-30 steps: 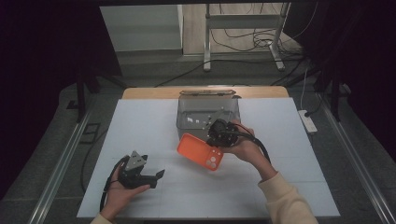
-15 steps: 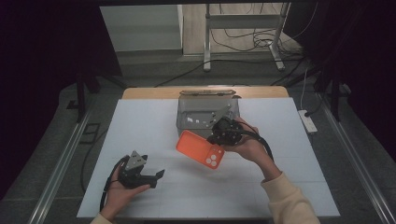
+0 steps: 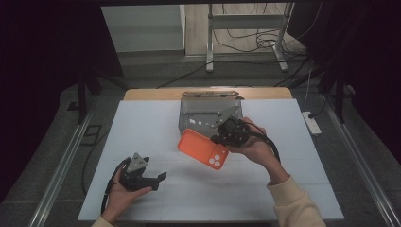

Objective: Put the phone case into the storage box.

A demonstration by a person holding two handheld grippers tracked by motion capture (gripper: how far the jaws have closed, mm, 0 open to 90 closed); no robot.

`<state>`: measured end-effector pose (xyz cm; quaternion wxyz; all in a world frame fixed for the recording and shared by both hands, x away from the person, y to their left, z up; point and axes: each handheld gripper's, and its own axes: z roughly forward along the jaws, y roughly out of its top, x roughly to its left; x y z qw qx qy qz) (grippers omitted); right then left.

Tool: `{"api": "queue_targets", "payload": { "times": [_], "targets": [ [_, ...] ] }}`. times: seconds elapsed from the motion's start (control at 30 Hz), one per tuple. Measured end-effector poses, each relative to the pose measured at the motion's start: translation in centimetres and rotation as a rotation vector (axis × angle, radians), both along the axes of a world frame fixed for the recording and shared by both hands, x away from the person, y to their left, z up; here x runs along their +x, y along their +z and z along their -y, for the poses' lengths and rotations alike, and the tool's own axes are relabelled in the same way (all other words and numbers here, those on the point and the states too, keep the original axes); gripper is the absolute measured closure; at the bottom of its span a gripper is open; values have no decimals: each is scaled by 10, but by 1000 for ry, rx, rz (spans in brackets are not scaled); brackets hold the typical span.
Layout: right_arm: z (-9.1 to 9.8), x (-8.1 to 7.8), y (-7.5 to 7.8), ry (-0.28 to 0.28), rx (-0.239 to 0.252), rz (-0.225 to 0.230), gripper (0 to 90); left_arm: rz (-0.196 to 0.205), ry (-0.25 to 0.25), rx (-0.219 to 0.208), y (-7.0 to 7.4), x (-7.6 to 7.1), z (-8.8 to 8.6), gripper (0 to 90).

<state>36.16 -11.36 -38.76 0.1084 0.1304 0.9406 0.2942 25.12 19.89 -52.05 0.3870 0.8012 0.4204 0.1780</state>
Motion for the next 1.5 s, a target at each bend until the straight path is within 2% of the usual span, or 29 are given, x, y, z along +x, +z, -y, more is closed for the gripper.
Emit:
{"api": "queue_targets", "payload": {
  "times": [0.37, 0.73, 0.8, 1.1, 1.3, 1.33, 1.5],
  "targets": [
    [3, -4, 5, 0, 7, 9, 895, -1, 1, -5, 0, 0, 0, 123],
    [3, -5, 4, 3, 2, 14, 895, -5, -1, -21, 2, 0, -1, 124],
    [3, -5, 4, 5, 1, 14, 895, -7, -3, -32, 3, 0, -1, 124],
    [1, -5, 1, 7, -4, 11, 894, -32, -47, -131, 17, 2, -3, 125],
    [1, -5, 0, 9, -3, 12, 894, -39, -76, -190, 32, 6, -1, 126],
    [1, -6, 1, 9, -4, 13, 894, -49, -84, -195, 34, 8, -1, 129],
    [2, -6, 1, 17, 5, 11, 895, -47, -98, -201, 43, 13, 3, 138]
  ]
}}
